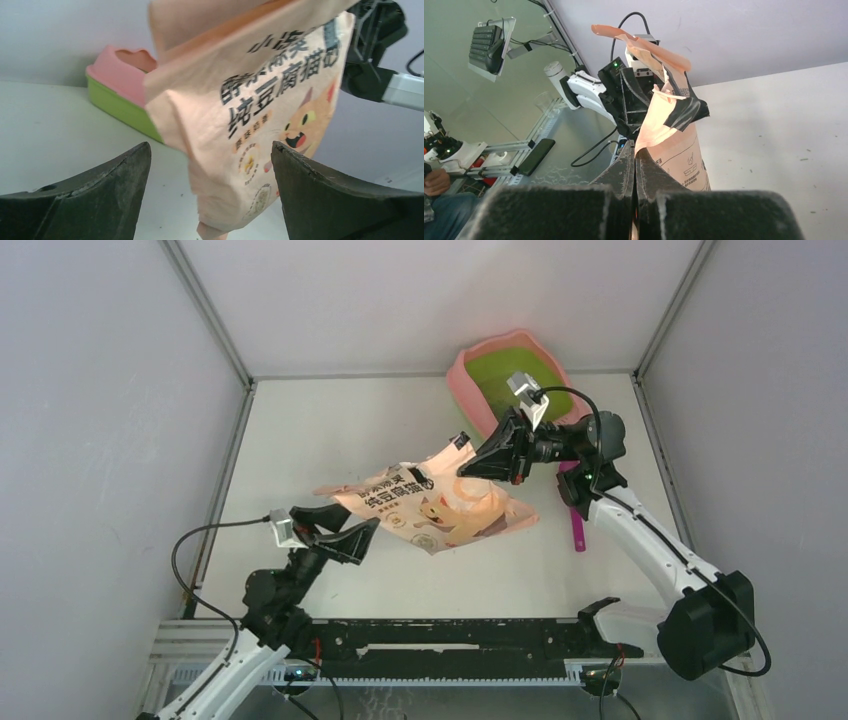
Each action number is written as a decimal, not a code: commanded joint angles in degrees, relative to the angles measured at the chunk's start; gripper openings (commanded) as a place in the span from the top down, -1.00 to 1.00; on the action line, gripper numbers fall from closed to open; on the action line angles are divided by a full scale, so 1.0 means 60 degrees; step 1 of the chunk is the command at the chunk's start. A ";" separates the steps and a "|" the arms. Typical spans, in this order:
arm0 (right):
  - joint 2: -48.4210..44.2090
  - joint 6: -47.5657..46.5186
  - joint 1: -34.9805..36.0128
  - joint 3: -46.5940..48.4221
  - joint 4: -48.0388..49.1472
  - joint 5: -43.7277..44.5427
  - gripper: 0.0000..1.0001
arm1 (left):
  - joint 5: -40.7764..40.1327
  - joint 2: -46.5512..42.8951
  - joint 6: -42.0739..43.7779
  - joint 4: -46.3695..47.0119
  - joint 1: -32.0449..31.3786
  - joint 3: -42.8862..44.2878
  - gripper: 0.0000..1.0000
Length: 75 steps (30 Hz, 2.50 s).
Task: Fill the litter box with clean litter
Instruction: Close the cat litter bag at the center of the board.
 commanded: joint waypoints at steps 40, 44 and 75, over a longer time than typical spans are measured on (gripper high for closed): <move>-0.0245 -0.2106 -0.0104 -0.0256 -0.1409 0.1414 1.00 | 0.0251 0.4337 0.0807 0.2204 -0.0834 -0.0193 0.91; -0.0572 -0.3061 -0.0266 -0.1473 -0.2083 0.1590 1.00 | -0.0100 0.2672 0.1033 0.0438 -0.0506 -0.0179 0.84; 0.0314 -0.1768 -0.0037 -0.3842 0.0753 0.0718 0.38 | 0.0823 0.3527 0.0724 0.1047 -0.0327 -0.0258 0.71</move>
